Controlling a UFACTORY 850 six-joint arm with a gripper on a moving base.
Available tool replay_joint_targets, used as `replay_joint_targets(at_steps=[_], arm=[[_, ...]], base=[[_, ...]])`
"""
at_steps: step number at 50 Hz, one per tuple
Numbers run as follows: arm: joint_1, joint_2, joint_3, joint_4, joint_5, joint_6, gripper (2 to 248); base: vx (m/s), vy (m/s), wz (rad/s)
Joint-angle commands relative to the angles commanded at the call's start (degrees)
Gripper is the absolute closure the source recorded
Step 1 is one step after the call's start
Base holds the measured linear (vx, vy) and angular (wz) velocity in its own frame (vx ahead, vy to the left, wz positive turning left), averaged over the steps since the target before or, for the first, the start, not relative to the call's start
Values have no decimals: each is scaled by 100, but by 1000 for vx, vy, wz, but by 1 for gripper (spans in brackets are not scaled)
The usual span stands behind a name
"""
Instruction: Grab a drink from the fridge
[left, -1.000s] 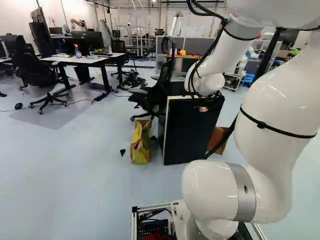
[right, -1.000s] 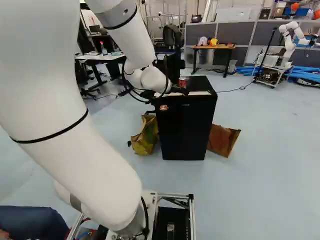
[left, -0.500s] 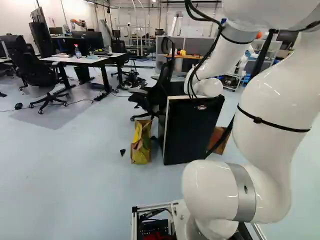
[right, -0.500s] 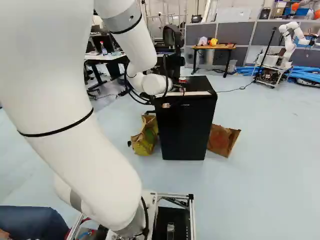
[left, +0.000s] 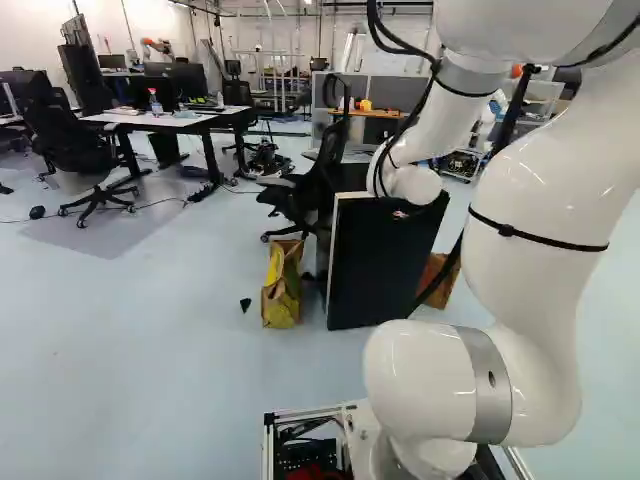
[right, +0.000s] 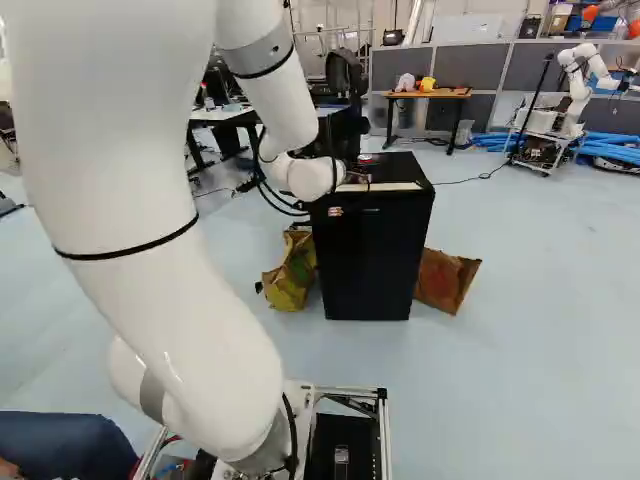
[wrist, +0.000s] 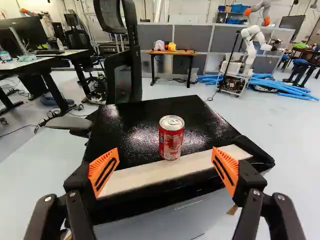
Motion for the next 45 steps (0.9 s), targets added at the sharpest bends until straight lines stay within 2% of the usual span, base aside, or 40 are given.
replay_joint_targets(at_steps=[45], arm=[[-122,-1038,-568,0,1078,0,3]], base=[[0,0,0]])
